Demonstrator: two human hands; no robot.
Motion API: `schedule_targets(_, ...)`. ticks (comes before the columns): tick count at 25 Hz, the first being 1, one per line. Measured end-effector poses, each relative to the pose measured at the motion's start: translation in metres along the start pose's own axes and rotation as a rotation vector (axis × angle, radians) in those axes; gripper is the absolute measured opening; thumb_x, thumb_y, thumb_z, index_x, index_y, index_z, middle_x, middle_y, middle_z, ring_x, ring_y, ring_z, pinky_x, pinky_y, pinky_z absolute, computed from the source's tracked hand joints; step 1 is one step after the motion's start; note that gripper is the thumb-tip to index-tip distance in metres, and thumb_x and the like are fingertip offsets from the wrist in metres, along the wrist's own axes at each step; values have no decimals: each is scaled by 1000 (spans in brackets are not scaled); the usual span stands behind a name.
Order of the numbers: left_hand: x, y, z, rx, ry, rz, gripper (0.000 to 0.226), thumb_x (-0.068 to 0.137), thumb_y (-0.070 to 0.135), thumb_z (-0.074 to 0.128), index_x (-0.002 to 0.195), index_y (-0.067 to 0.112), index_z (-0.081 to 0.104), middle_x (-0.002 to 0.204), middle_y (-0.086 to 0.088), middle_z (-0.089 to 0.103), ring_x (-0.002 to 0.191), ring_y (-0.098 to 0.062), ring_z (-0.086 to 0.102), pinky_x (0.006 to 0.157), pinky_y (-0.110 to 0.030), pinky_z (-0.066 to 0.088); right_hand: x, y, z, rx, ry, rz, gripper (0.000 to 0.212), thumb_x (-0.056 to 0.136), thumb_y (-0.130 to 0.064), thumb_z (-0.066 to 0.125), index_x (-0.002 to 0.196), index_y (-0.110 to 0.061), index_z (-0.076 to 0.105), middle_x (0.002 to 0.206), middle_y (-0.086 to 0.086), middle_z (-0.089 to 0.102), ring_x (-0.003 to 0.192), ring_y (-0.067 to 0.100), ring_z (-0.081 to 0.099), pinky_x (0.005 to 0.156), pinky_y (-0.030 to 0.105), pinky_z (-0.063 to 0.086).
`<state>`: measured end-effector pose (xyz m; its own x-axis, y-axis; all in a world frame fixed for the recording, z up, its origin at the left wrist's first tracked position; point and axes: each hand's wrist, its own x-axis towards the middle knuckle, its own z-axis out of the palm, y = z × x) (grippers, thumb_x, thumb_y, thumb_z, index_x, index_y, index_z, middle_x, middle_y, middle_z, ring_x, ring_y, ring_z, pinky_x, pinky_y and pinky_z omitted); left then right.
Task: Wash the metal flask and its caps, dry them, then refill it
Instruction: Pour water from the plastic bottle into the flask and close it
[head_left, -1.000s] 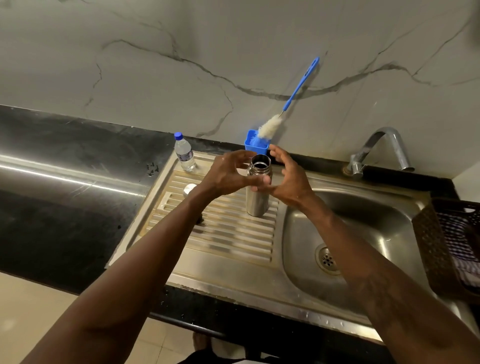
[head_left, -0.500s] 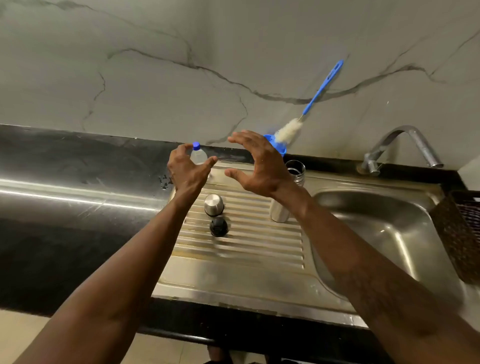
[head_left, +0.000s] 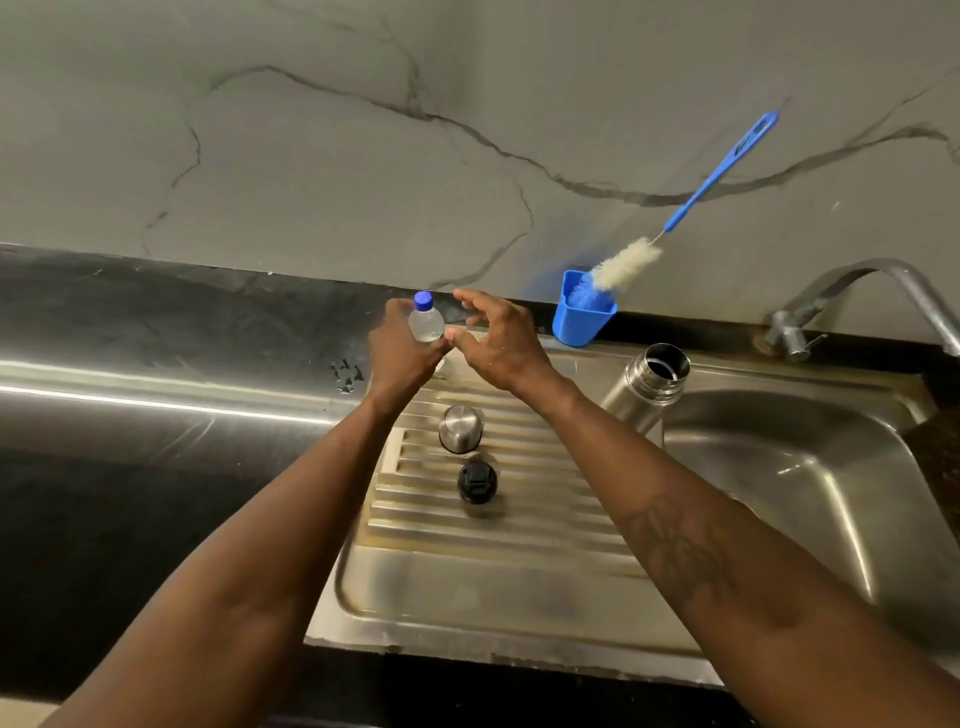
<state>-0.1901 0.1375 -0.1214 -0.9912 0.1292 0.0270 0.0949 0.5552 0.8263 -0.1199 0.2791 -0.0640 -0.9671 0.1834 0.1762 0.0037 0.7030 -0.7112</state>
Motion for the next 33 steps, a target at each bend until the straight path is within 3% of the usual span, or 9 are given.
schedule_targets(4,7,0,-4,16,14,-9,66,76,45,89,122,16,52,106,-2,63,96,-21,64,78,-31,49,7,-3,12,26,-39,36,58,92,-32,74,145,-13,56,129,10,68,105,20,70,90,40,61)
schedule_targets(7,-3,7,-10,-35,42,78,60,67,48,91,113,17,65,92,5,71,82,-9,69,71,-30,57,9,-8,12,44,1,35,58,91,-38,75,141,-13,60,123,9,71,98,17,71,87,35,61)
schedule_targets(13,-36,45,-20,-54,62,296,57,67,36,95,119,19,77,100,0,80,79,10,67,72,-6,52,-4,-22,-19,-49,292,-150,37,87,-47,78,99,-13,79,74,1,70,67,14,60,65,30,55)
schedule_targets(18,-84,76,-23,-102,-61,365,59,69,32,95,124,19,76,102,2,80,89,-4,75,82,-17,60,-42,-26,-56,-122,389,-152,41,82,-53,78,71,-14,73,59,-2,54,57,14,48,57,27,41)
schedule_targets(22,-124,95,-17,-107,-262,377,36,69,19,95,103,17,82,80,9,78,72,-5,73,72,-13,55,-81,-17,-80,-100,324,-150,36,84,-39,79,65,-11,67,61,-1,49,57,15,43,58,28,39)
schedule_targets(25,-146,103,-6,-60,-347,363,25,68,18,96,84,10,80,59,9,68,51,-3,58,58,-12,44,-106,-3,-99,-110,251,-196,34,85,-34,76,63,-14,61,62,-2,47,58,16,45,60,27,36)
schedule_targets(29,-173,117,9,-46,-446,312,30,65,19,98,90,14,83,76,7,79,64,-5,70,66,-25,55,-134,19,-126,-110,148,-246,26,86,-31,77,73,-9,69,66,0,53,63,16,52,61,24,43)
schedule_targets(31,-191,121,23,-46,-386,295,35,62,28,99,93,20,84,80,7,80,72,-7,75,76,-31,62,-144,31,-144,-154,104,-309,24,85,-31,78,75,-11,69,66,-4,51,64,13,48,61,18,39)
schedule_targets(33,-208,122,42,19,-266,293,49,58,48,95,101,26,84,84,10,80,77,-6,76,80,-37,64,-151,38,-160,-342,25,-322,31,89,-44,71,76,-16,63,68,-3,52,63,13,50,61,23,44)
